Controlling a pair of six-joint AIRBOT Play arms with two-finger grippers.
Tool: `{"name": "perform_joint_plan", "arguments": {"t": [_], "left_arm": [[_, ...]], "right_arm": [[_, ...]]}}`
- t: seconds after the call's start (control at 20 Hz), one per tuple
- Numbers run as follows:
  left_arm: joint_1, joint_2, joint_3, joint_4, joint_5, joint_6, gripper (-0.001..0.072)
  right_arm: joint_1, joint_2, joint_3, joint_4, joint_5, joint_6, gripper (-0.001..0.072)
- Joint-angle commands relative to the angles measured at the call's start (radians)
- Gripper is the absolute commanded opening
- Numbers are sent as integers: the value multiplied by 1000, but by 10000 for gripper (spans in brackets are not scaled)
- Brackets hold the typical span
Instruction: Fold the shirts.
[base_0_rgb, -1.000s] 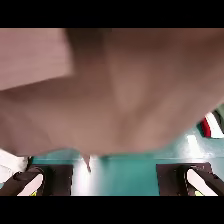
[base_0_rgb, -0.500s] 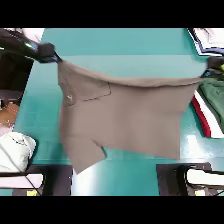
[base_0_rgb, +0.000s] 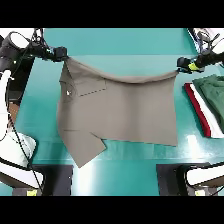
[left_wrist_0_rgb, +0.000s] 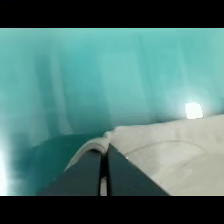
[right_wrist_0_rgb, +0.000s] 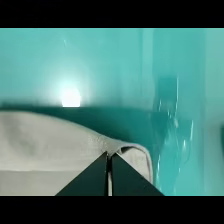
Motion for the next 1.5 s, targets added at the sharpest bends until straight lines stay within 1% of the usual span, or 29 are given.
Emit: {"name": "perform_joint_plan", "arguments": {"t": [0.0,0.1,0.2,0.3,0.5,0.6,0.7,0.85,1.05,1.1,1.15,1.2,1.25,1.3,1.35,1.4,1.45], "left_arm": [[1,-7,5,80,15,58,25],[1,-5,7,155,-105,74,25],[1,-5,29,224,-290,80,24],[1,-4,55,278,-438,79,24],[1,-4,65,286,-615,69,25],[1,-4,65,286,-676,69,25],[1,-4,64,297,-710,69,24],[1,-5,33,346,-698,69,25],[1,-5,-103,386,-688,67,27],[1,-5,-124,406,-685,59,166],[1,-5,-136,431,-683,37,448],[1,-5,-139,459,-683,10,612],[1,-4,-139,479,-688,-16,616],[1,-4,-139,498,-697,-34,616],[8,-2,-139,495,-712,-40,616],[23,8,-139,472,-723,-61,615],[42,30,-148,435,-724,-63,602]], "right_arm": [[27,-11,-2,0,-86,8,15],[47,-10,-2,-6,-8,-4,14],[65,-5,-2,-51,108,-8,14],[86,12,-2,-97,226,-23,14],[87,47,-2,-100,407,-29,14],[89,37,-3,-94,463,-36,14],[96,17,-4,-95,496,-36,14],[121,-8,-4,-94,499,-36,14],[147,-32,-4,-98,509,-37,20],[147,-31,-3,-98,508,-37,21],[146,-31,-3,-98,515,-37,25],[137,-31,-3,-103,531,-37,107],[127,-30,-3,-103,552,-37,287],[116,-30,-3,-103,588,-37,318],[101,-27,-3,-101,629,-38,317],[80,-19,-4,-93,673,-57,316],[58,-3,-4,-69,698,-64,308]]}}
